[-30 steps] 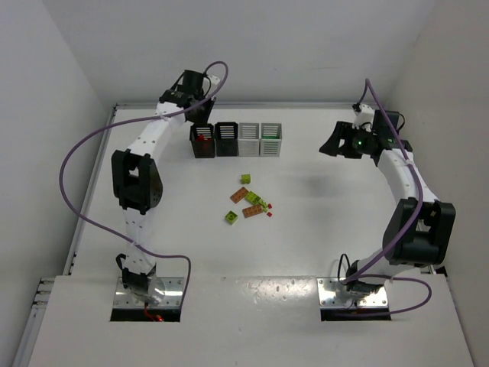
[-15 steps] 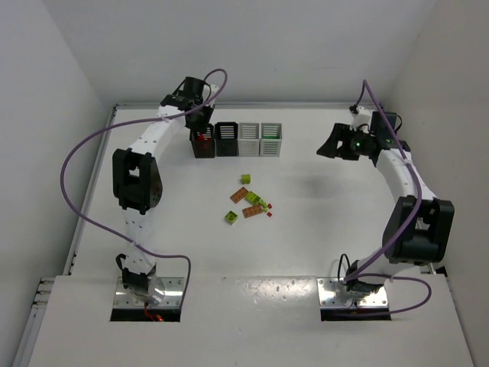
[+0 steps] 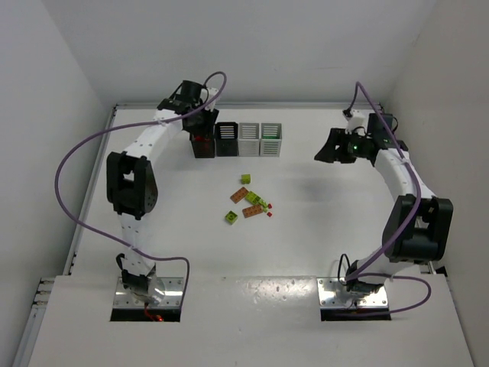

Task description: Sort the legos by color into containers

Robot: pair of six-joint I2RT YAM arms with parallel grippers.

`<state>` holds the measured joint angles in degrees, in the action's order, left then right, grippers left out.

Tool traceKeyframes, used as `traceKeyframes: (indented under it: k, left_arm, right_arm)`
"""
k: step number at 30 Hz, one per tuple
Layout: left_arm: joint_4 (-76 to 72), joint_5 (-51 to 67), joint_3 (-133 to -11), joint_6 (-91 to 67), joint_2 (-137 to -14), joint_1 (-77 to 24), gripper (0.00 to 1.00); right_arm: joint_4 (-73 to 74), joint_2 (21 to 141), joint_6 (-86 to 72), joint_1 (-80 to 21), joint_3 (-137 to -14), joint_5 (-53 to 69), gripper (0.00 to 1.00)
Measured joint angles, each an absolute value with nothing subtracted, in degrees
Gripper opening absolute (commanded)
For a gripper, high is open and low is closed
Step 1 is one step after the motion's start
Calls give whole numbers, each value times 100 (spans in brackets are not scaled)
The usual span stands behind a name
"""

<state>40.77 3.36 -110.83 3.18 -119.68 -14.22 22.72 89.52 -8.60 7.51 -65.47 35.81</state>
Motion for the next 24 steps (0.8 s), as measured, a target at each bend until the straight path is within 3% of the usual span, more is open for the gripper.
traceKeyframes:
  k: [8, 13, 24]
  left_arm:
    - [3413, 1135, -8705, 532, -9697, -1579, 51]
    - [3052, 1422, -8434, 395, -8976, -1463, 51]
    - [3052, 1354, -7994, 294, -8431, -1345, 51]
  right_arm:
    - [3352, 8938, 694, -303, -5857, 3854, 57]
    - [3529, 8868, 1057, -1199, -5564, 3463, 47]
    - [2893, 9489, 537, -2567, -5660, 2034, 47]
